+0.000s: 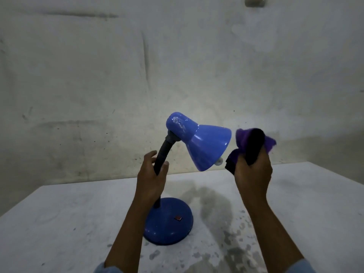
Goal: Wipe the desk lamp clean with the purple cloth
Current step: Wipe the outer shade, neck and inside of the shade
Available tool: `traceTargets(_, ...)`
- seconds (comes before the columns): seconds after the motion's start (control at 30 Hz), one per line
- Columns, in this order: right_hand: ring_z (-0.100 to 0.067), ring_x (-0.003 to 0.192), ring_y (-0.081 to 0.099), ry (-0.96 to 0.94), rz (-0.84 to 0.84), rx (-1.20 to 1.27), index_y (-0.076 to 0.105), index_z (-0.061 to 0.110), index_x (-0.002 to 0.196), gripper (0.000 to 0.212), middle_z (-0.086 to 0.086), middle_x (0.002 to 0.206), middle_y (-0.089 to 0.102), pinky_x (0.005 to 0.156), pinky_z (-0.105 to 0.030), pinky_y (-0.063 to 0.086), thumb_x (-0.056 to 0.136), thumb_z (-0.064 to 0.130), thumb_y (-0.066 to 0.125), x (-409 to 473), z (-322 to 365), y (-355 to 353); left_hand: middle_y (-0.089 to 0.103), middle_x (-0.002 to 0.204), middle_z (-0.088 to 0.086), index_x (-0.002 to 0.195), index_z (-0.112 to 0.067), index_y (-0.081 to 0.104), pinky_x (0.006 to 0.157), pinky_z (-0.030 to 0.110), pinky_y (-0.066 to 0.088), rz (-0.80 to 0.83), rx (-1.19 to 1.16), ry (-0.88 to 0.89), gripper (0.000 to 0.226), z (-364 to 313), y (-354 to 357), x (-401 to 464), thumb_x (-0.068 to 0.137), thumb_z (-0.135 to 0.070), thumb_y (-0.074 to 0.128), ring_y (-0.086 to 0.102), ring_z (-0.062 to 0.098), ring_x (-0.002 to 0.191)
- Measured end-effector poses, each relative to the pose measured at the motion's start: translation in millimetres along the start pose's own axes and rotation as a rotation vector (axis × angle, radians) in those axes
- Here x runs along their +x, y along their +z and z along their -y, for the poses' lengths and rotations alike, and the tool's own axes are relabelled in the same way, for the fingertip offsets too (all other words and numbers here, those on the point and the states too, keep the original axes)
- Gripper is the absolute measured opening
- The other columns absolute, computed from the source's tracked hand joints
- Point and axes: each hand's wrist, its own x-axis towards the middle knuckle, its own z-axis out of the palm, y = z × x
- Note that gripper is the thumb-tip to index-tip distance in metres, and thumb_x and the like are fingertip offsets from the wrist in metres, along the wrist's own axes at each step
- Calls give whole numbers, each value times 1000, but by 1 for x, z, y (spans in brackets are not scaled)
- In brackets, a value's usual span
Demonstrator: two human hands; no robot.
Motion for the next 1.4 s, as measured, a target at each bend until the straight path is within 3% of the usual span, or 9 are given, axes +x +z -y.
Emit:
traceTargets(0.23, -39, 86, 53, -468, 224, -394, 65, 11, 107, 44, -13, 90, 64, 66, -28, 35, 71, -10, 49, 54, 52, 7, 58, 99, -6, 117, -24, 48, 63, 12, 36, 207, 124, 45, 23, -39, -5, 34, 94, -23, 50, 53, 3, 80)
traceTargets(0.37, -37, 95, 53, -577, 539, -504, 66, 21, 111, 51, -7, 99, 66, 81, -43, 49, 71, -6, 49, 75, 70, 15, 64, 97, 1, 110, -18, 52, 79, 30, 47, 233, 236, 111, 23, -43, -7, 38, 95, -34, 44, 58, 17, 88)
traceTargets(0.47, -31, 96, 50, -650, 656, -605, 66, 28, 112, 48, -2, 99, 66, 79, -36, 46, 76, 0, 54, 80, 74, 20, 64, 100, -7, 111, -21, 50, 91, 43, 43, 200, 338, 155, 25, -38, -5, 38, 97, -37, 38, 58, 15, 92)
traceTargets(0.63, -18, 86, 35, -784, 676, -677, 66, 31, 109, 41, 3, 94, 64, 70, -29, 27, 77, 7, 61, 68, 78, 16, 60, 91, -14, 104, -26, 47, 82, 35, 30, 136, 464, 163, 21, -34, 0, 40, 97, -41, 35, 53, 9, 82)
traceTargets(0.8, -16, 89, 37, -871, 898, -606, 69, 28, 104, 49, 3, 94, 66, 69, -29, 33, 69, -5, 64, 55, 81, 1, 60, 91, -13, 105, -23, 49, 85, 37, 35, 152, 439, 159, 24, -39, 0, 35, 96, -42, 35, 57, 11, 84)
traceTargets(0.87, -17, 88, 38, -852, 855, -595, 70, 29, 102, 50, 2, 94, 67, 69, -30, 36, 67, -5, 65, 60, 82, -1, 63, 94, -9, 107, -21, 49, 91, 45, 40, 169, 433, 148, 27, -41, -1, 35, 96, -41, 35, 59, 15, 88)
traceTargets(1.0, -20, 82, 33, -697, 484, -640, 71, 28, 100, 40, 0, 92, 67, 67, -29, 30, 74, 0, 60, 74, 76, -4, 64, 95, -6, 109, -20, 50, 94, 49, 39, 174, 414, 141, 29, -43, -5, 34, 96, -42, 35, 60, 19, 93)
traceTargets(1.3, -25, 86, 45, -939, 726, -667, 72, 23, 89, 21, 2, 88, 68, 67, -32, 34, 71, 13, 75, 20, 74, -10, 62, 88, -9, 104, -24, 48, 89, 41, 36, 120, 396, 137, 24, -41, 1, 31, 96, -42, 35, 58, 17, 89)
traceTargets(1.4, -32, 89, 50, -864, 539, -624, 72, 20, 96, 26, -4, 94, 70, 72, -31, 34, 71, 12, 76, 22, 67, -13, 55, 90, -15, 118, -27, 42, 91, 39, 29, 81, 308, 127, 29, -42, 2, 22, 95, -45, 36, 52, 12, 91)
